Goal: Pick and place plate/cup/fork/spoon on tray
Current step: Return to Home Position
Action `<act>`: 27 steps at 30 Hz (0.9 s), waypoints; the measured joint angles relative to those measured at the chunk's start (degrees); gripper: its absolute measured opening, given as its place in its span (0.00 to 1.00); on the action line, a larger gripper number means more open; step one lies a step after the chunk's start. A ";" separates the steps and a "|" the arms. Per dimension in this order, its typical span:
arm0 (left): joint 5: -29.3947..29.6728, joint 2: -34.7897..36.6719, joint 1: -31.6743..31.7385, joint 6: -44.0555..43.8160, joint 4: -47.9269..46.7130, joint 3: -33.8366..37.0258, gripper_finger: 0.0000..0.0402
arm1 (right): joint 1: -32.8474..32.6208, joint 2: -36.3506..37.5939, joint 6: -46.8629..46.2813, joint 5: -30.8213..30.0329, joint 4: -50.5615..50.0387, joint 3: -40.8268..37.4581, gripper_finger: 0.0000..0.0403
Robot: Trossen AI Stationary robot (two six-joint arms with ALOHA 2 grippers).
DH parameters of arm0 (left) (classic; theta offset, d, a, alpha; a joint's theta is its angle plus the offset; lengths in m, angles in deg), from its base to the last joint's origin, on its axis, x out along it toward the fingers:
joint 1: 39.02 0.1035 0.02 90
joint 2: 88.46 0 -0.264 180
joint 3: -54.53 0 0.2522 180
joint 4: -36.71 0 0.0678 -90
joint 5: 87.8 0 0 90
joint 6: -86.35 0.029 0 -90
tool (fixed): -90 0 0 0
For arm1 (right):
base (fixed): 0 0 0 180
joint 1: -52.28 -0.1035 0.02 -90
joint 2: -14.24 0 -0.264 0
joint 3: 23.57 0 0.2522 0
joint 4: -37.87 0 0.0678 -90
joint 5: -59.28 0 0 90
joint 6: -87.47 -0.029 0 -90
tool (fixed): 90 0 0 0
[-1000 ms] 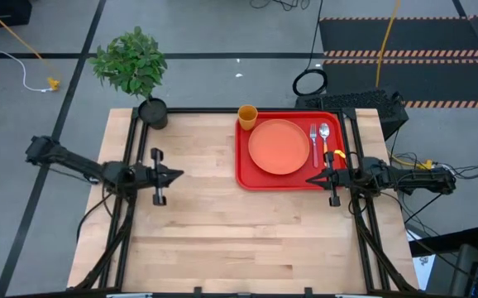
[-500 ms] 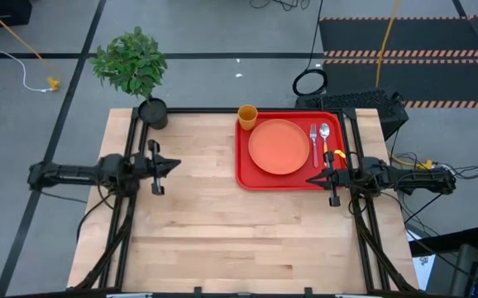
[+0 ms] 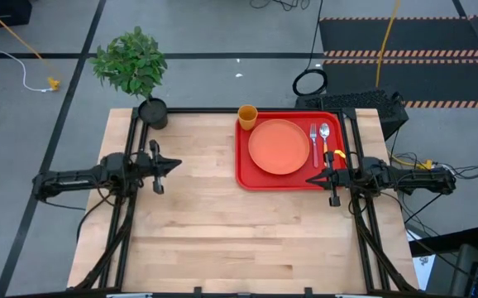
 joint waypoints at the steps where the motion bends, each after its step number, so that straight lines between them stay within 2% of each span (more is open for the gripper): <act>1: -0.63 0.91 0.00 -0.16 -0.01 0.00 0.01 | -0.02 0.00 0.01 0.00 0.01 0.00 0.00; 4: -2.13 3.67 -0.02 -0.38 -0.62 0.00 0.01 | -0.01 0.00 0.00 0.00 0.01 0.00 0.00; 10: -2.76 3.60 -0.09 -1.35 -3.40 -0.04 0.00 | 0.00 0.00 0.00 -0.02 0.01 0.00 0.00; 15: -8.38 3.60 -0.11 -2.87 -4.45 -0.04 0.00 | -0.02 0.02 0.00 -0.02 0.01 0.00 0.00; 27: -7.97 3.58 -1.79 -3.32 -6.60 -0.04 0.01 | -0.02 0.02 0.00 0.00 0.03 0.00 0.00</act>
